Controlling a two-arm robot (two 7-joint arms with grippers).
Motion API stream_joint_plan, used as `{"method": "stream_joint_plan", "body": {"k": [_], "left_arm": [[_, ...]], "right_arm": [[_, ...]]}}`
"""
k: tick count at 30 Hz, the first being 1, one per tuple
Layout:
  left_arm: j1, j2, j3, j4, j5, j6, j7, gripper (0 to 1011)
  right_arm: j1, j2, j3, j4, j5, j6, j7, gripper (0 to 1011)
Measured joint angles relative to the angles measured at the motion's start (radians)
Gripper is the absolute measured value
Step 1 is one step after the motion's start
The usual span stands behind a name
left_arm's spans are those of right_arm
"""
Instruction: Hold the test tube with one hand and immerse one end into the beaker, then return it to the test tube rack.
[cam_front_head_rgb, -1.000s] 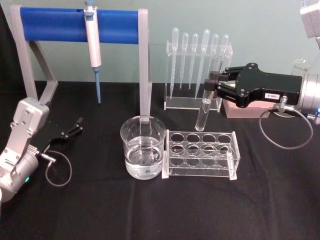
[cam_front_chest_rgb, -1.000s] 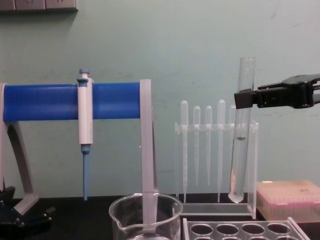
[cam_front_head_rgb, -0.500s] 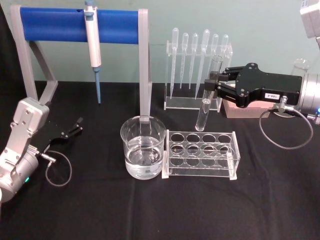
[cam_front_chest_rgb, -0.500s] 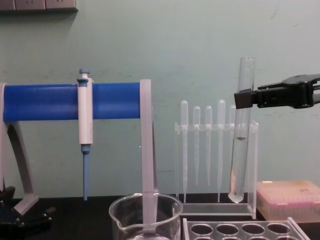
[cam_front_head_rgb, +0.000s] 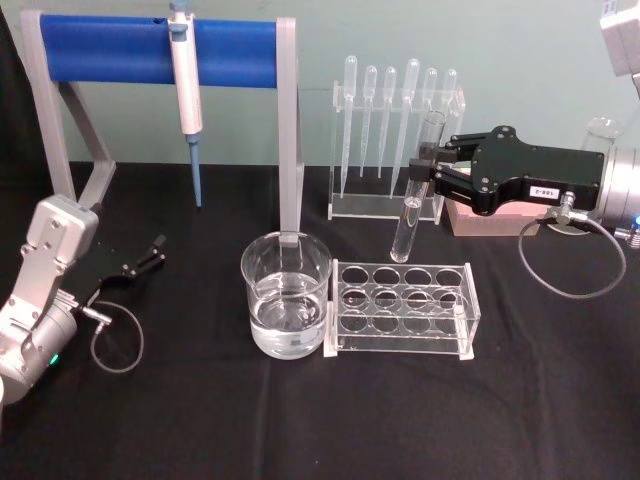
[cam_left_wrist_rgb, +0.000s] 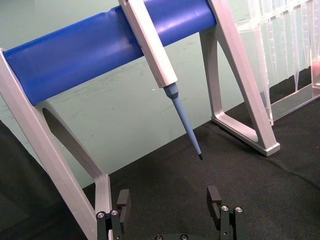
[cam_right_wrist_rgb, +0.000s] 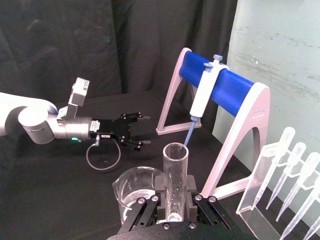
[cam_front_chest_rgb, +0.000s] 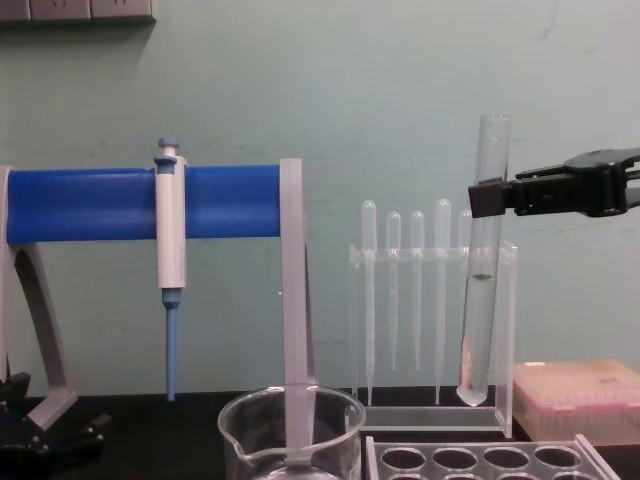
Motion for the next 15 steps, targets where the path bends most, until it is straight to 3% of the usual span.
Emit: {"method": "stream_joint_plan", "body": {"k": [15], "left_arm": [[0.0,0.0,0.0,0.0,0.0,0.0,0.0,1000]], "right_arm": [[0.0,0.0,0.0,0.0,0.0,0.0,0.0,224]]}}
